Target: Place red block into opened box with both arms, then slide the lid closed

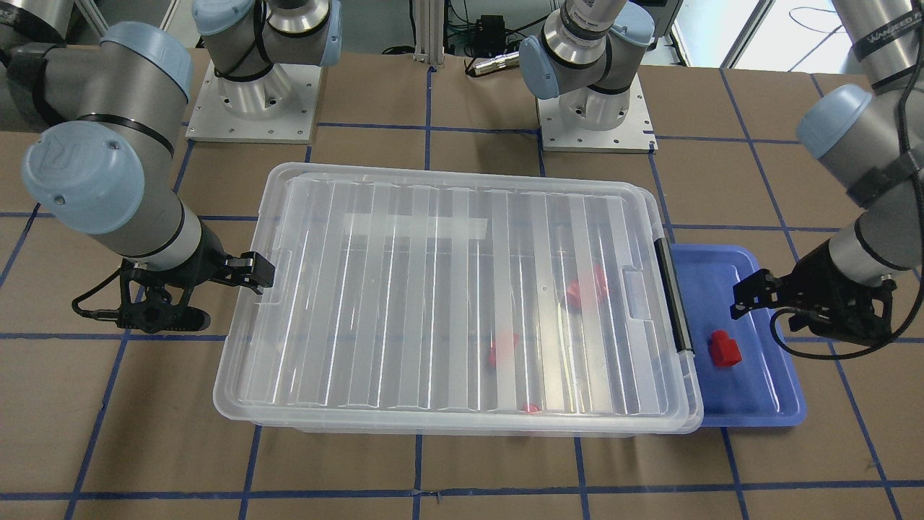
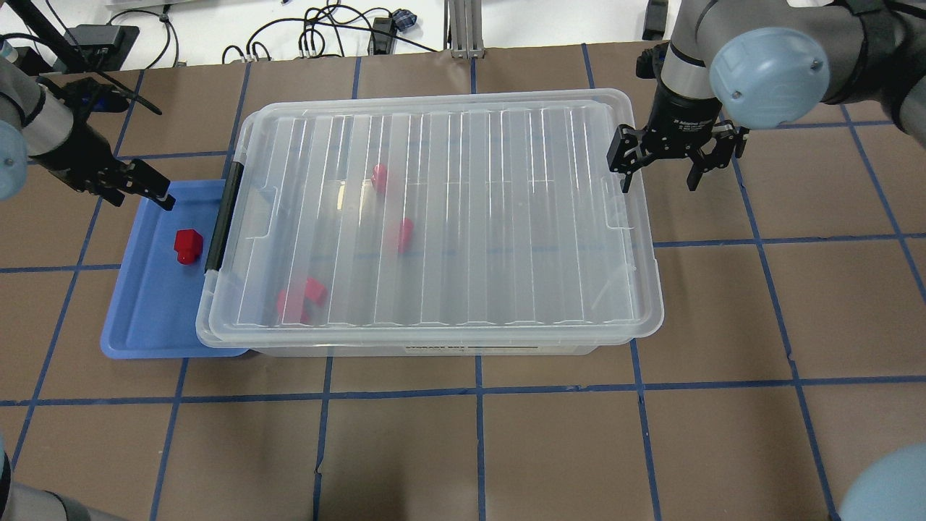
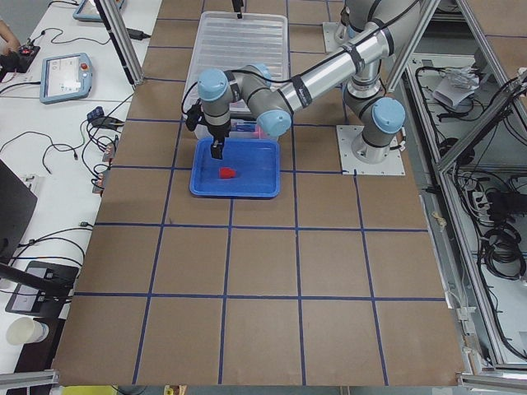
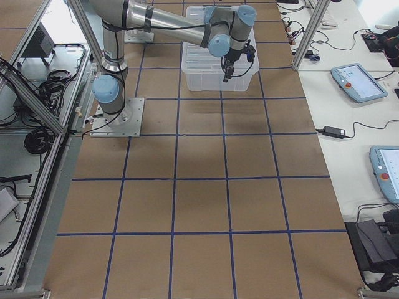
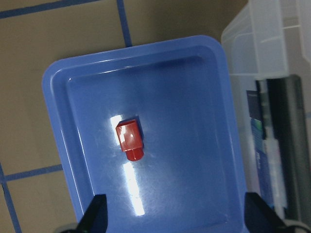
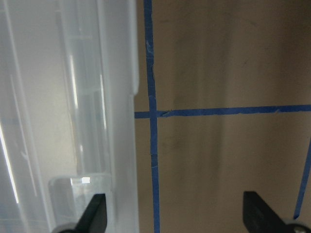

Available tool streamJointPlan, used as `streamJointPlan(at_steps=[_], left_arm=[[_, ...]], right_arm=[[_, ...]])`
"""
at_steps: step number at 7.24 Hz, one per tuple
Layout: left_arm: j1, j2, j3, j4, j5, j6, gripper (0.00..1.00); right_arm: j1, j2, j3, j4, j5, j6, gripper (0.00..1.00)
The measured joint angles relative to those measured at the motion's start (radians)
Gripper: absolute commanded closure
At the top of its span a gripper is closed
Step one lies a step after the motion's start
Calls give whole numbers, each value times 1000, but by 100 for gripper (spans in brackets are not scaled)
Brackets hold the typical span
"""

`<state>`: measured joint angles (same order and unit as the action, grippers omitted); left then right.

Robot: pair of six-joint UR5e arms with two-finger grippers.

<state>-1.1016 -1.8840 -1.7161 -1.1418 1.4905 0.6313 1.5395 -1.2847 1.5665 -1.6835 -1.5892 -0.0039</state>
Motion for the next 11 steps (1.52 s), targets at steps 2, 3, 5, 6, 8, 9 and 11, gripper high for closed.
streamJointPlan(at_steps=[2,3,5,6,8,9,11], left_arm=[[1,-58,-54,101,5,-33,0],[2,-84,-62,122,9,-39,0],[3,-127,-63,150,12,-53,28],[3,-143,-60,170,14,-68,61],[2,-164,-57,187,16,-83,69],[2,-171,-56,190,16,-90,72],[-22,-144,-20,175,47,-97,78]], right_arm=[[-28,0,3,2,-3,-12,0],[-50,0,3,4,-3,-16,0],[-77,-1,-2,-3,-17,-35,0],[-85,-1,-4,-11,-33,-64,0],[-123,-1,-5,-20,-47,-118,0],[-151,-1,-6,-21,-51,-155,0],[-199,-1,-12,-22,-64,-210,0]])
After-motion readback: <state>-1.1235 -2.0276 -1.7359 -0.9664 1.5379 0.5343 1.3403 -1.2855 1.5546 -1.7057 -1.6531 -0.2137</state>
